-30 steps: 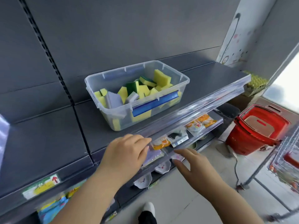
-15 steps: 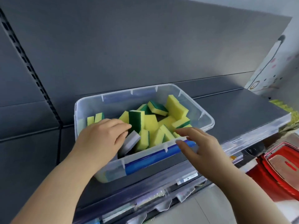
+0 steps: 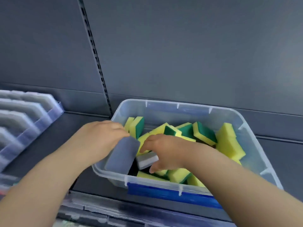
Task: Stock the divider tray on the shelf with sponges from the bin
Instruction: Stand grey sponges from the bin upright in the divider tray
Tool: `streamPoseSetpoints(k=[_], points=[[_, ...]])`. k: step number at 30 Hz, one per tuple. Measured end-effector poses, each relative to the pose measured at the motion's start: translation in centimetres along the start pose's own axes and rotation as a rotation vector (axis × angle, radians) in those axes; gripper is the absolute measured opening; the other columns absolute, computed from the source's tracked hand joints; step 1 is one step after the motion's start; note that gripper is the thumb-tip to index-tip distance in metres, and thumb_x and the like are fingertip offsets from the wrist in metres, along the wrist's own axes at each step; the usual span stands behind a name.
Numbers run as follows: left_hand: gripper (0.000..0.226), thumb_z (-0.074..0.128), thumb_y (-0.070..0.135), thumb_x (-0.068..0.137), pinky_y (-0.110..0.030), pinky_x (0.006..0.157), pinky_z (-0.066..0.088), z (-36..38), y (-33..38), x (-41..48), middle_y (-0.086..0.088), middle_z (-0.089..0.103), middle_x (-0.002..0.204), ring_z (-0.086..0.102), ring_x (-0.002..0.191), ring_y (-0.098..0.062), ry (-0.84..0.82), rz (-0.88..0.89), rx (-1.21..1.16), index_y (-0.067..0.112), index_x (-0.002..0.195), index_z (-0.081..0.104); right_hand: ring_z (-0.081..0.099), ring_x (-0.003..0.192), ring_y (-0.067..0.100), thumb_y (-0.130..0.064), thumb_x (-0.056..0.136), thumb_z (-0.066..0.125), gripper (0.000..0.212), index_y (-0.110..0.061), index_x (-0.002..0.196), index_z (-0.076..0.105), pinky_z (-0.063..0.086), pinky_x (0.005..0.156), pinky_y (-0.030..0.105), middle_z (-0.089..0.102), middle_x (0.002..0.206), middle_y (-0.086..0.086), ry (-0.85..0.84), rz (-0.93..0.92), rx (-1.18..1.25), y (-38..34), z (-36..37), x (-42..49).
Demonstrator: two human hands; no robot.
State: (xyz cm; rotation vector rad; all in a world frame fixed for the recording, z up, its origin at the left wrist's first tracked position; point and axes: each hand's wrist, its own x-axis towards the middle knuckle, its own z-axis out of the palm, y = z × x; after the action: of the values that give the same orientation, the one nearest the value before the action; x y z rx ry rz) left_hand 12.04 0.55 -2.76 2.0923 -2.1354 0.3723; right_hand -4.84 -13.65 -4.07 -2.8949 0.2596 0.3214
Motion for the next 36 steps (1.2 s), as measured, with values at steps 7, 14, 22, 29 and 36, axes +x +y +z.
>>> streamPoseSetpoints(k=[7, 14, 22, 29, 36], points=[[0.07, 0.089, 0.006, 0.035, -0.023, 0.051, 0.047, -1.8, 0.2, 0.6, 0.019, 0.064, 0.086, 0.062, 0.072, -0.009, -0.259, -0.051, 0.172, 0.036, 0.095, 0.07, 0.056, 0.102, 0.021, -0.031, 0.084, 0.054, 0.041, -0.029, 0.125, 0.048, 0.047, 0.082, 0.034, 0.06, 0.111, -0.003, 0.24, 0.016, 0.136, 3.1, -2.7, -0.5], [0.055, 0.045, 0.007, 0.089, -0.034, 0.096, 0.04, 0.9, 1.2, 2.6, 0.014, 0.04, 0.141, 0.04, 0.126, -0.015, -0.642, 0.01, 0.232, 0.034, 0.136, 0.043, 0.054, 0.086, 0.017, -0.021, 0.093, 0.049, 0.041, -0.026, 0.132, 0.039, 0.039, 0.073, 0.024, 0.059, 0.094, -0.001, 0.489, 0.219, 0.404, 8.1, -4.5, -4.9], [0.051, 0.054, 0.022, 0.084, -0.031, 0.098, 0.036, 2.3, 1.2, 5.6, 0.011, 0.043, 0.129, 0.038, 0.123, -0.013, -0.702, 0.124, 0.273, 0.034, 0.131, 0.043, 0.061, 0.087, 0.026, -0.023, 0.096, 0.043, 0.028, -0.019, 0.124, 0.04, 0.05, 0.083, 0.043, 0.064, 0.107, 0.01, 0.505, 0.504, 0.468, 11.0, -2.3, -6.8], [0.052, 0.064, 0.047, 0.081, -0.013, 0.07, 0.038, 2.1, 2.0, 8.7, 0.021, 0.05, 0.105, 0.05, 0.09, -0.001, -0.324, -0.179, -0.446, 0.051, 0.122, 0.032, 0.053, 0.096, 0.023, -0.018, 0.086, 0.051, 0.058, -0.034, 0.138, 0.03, 0.04, 0.08, 0.027, 0.049, 0.117, 0.007, 0.379, 0.553, 0.37, 10.9, -1.9, -9.2], [0.05, 0.064, 0.039, 0.084, -0.034, 0.083, 0.053, 3.5, 3.1, 10.9, 0.012, 0.056, 0.116, 0.06, 0.098, -0.008, -0.24, -0.326, -0.893, 0.045, 0.126, 0.038, 0.048, 0.094, 0.017, -0.031, 0.088, 0.055, 0.046, -0.022, 0.132, 0.043, 0.035, 0.076, 0.023, 0.052, 0.121, 0.004, 0.442, 0.682, 0.325, 10.1, -1.6, -10.9]])
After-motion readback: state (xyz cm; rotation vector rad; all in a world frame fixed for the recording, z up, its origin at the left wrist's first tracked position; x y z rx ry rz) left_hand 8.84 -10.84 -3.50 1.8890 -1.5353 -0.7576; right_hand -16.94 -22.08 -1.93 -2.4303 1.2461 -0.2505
